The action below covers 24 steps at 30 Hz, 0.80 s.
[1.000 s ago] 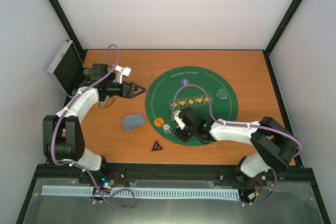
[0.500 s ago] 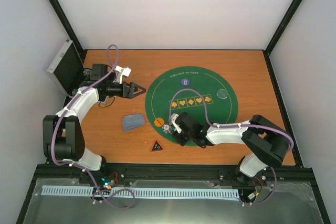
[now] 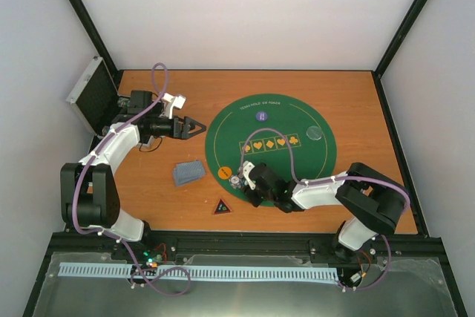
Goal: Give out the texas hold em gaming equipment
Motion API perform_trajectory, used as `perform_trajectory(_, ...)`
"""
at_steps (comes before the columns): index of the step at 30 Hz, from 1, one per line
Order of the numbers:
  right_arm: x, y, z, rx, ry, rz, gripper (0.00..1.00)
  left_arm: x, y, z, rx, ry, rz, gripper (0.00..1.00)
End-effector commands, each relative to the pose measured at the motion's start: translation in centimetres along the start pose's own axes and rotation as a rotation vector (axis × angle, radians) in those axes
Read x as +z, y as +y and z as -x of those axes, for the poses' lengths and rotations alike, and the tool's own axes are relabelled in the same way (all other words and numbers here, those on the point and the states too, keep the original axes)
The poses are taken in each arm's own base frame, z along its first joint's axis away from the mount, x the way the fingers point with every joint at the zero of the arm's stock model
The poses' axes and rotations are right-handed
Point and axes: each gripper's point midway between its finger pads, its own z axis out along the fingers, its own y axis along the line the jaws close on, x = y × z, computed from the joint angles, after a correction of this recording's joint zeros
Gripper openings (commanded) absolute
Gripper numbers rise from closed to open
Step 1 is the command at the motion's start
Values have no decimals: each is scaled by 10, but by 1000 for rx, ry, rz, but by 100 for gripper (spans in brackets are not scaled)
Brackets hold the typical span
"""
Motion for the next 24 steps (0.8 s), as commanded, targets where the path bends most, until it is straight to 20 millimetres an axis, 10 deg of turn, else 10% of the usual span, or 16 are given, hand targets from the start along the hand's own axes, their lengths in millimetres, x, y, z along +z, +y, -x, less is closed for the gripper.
perform_trajectory(1, 6, -2, -52, -21, 154, -20, 38, -7, -12, 15, 61, -28, -23, 100)
perform_trajectory(10, 3, -2, -48, -41, 155, -19, 68, -7, -14, 15, 57, -23, -35, 100)
perform_trajectory(13, -2, 0, -41, -48, 136, -4, 97, -9, -14, 17, 69, -27, -19, 100)
perform_trajectory(24, -42, 8, 16, -97, 17, 45, 100, -14, -14, 21, 119, -36, 31, 100)
